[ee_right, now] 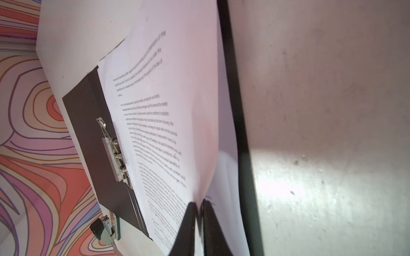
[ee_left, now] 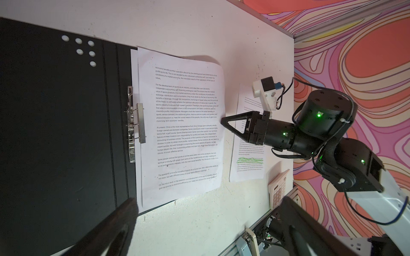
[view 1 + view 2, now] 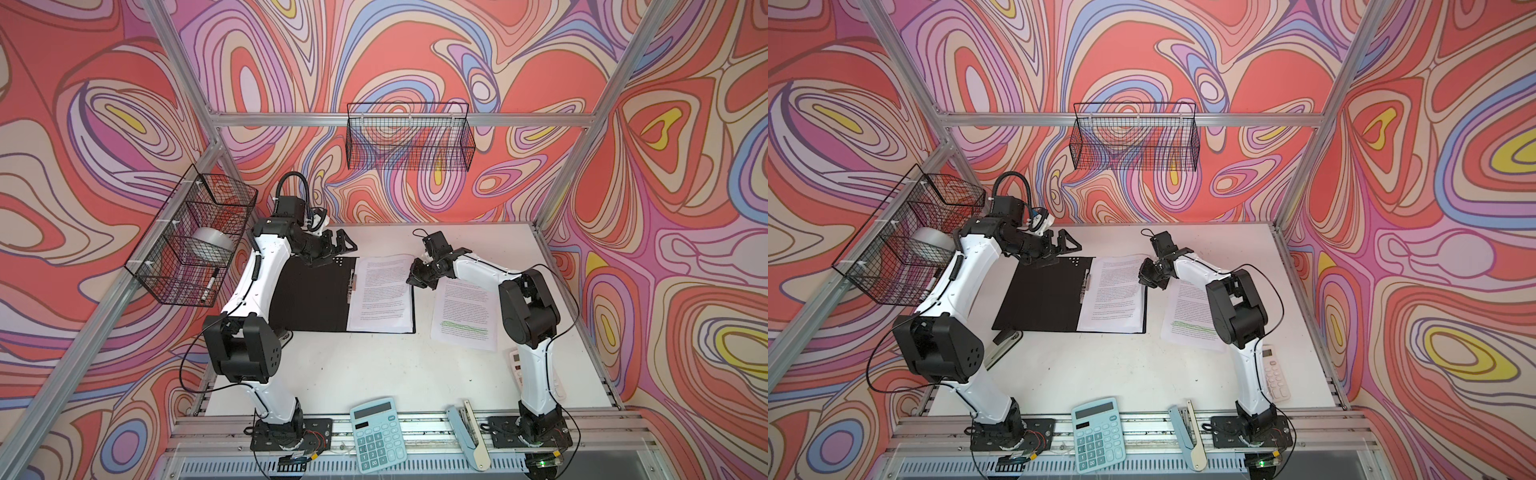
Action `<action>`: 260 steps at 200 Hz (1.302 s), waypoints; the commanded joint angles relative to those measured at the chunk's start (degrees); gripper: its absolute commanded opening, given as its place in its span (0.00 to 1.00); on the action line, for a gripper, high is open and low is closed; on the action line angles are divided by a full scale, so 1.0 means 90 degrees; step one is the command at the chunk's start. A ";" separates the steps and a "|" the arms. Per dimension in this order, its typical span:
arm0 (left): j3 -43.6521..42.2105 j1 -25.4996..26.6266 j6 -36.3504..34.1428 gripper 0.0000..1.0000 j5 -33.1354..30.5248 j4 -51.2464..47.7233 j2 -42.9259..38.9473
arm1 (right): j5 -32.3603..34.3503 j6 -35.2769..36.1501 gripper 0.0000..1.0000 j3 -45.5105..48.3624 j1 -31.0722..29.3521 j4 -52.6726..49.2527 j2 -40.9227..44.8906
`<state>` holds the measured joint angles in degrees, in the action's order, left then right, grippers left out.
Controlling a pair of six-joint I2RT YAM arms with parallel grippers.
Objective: Put the files into the folder
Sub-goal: 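Lay the sheet on the folder and open the right gripper, then draw the right gripper back from the folder toward the highlighted sheet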
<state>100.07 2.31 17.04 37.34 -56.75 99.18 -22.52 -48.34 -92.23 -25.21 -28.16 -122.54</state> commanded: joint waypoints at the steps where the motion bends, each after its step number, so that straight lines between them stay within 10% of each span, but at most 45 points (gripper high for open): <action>1: -0.0013 0.0007 0.0050 1.00 0.0108 -0.0012 0.0072 | 0.0091 0.0186 0.19 -0.0114 -0.0041 -0.0201 -0.0205; 67: 0.0049 0.0007 0.0070 1.00 0.0148 -0.0109 0.0084 | 0.0334 0.0412 0.28 -0.0123 -0.0071 -0.0487 -0.0082; 132: 0.0075 0.0025 0.0070 1.00 0.0120 -0.0140 0.0095 | 0.0098 0.0653 0.00 -0.0425 -0.0177 -0.0449 -0.0209; 260: 0.0063 0.0086 -0.0042 1.00 0.0077 -0.0275 0.0113 | -0.0066 0.0722 0.00 -0.0470 -0.0177 -0.0353 -0.0742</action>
<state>100.07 2.74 17.39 37.71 -57.30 99.22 -22.57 -42.26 -96.57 -26.50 -31.79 -127.96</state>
